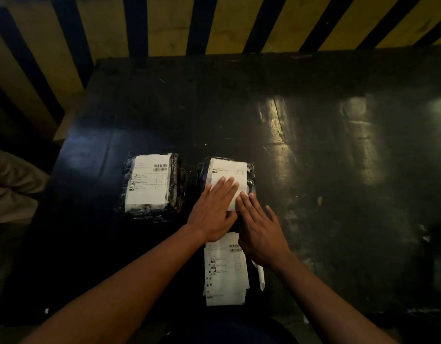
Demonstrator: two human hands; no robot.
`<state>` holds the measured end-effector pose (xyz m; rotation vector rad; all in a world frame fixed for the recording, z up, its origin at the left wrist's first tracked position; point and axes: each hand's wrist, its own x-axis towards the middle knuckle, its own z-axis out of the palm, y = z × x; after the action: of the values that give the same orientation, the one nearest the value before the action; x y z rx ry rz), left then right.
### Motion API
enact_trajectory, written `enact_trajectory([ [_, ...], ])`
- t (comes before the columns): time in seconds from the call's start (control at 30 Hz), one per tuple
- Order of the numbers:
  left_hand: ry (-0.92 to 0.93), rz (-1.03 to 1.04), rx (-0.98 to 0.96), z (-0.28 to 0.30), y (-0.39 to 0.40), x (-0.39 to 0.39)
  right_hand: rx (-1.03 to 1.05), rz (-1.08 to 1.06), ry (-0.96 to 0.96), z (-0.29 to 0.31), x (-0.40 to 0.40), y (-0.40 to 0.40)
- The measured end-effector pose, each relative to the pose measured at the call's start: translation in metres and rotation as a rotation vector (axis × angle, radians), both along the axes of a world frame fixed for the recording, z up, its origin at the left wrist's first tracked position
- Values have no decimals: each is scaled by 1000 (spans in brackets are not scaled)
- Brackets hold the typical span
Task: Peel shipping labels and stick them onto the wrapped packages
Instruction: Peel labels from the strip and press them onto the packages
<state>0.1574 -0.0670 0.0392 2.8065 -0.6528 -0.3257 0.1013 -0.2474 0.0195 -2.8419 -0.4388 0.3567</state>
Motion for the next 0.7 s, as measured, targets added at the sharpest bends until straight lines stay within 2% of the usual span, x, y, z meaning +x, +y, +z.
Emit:
enact_trajectory([
  [0.3, -98, 154, 90, 5, 23, 27, 33, -13, -7, 2, 4, 0],
  [0.5, 17, -44, 81, 5, -4, 43, 20, -23, -6, 3, 2, 0],
  [0.7, 5, 0, 100, 1, 5, 62, 64, -51, -3, 6, 9, 3],
])
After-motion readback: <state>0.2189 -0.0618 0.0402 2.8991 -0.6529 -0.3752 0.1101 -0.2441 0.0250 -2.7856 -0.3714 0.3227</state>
